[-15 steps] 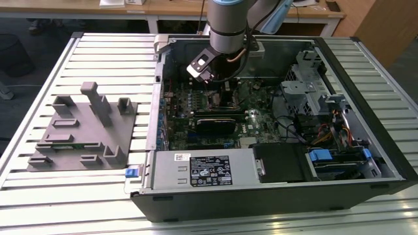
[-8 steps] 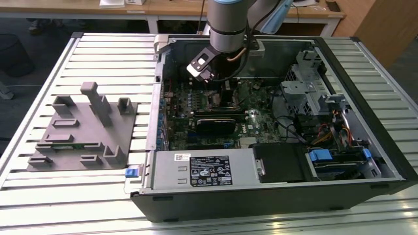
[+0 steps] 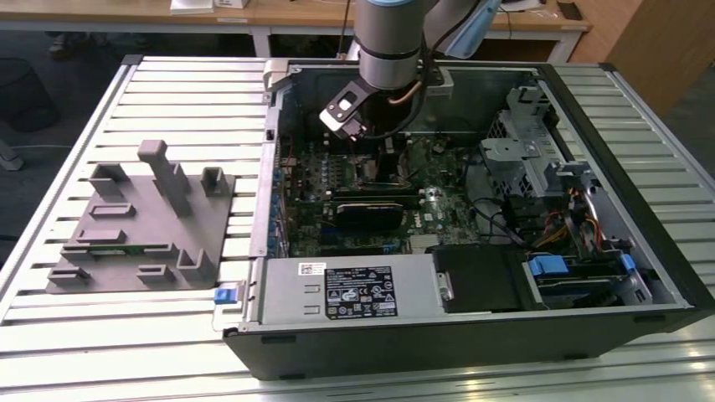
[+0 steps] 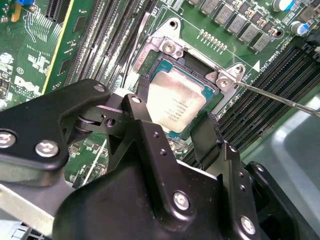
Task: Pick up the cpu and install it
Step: 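Place the cpu into insertion slot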
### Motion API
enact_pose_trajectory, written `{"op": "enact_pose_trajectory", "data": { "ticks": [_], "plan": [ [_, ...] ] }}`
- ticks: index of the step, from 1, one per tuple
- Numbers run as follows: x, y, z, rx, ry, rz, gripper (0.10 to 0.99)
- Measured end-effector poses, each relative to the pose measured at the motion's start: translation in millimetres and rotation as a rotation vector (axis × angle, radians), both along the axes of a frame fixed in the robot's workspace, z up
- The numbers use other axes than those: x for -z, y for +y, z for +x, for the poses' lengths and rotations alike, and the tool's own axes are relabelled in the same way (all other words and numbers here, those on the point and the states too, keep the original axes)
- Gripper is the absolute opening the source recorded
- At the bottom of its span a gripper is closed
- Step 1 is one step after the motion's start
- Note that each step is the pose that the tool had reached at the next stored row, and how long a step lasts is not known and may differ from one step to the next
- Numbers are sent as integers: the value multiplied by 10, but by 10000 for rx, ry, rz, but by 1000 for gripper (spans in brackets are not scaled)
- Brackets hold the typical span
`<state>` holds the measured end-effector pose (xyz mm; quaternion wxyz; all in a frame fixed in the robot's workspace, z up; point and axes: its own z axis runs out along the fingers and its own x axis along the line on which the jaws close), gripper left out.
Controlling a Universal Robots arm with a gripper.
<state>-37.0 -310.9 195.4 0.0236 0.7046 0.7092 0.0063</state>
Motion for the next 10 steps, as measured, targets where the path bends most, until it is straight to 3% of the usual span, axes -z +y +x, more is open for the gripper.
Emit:
{"op": "enact_pose_trajectory", "data": {
  "ticks": [4,7,9,10],
  "plan": [
    [-13,1,1,-61,0,0,612],
    [-73,1,1,-84,-1,2,612],
    [-97,1,1,-85,0,-3,596],
    [-104,1,1,-85,0,-5,537]
  ]
}}
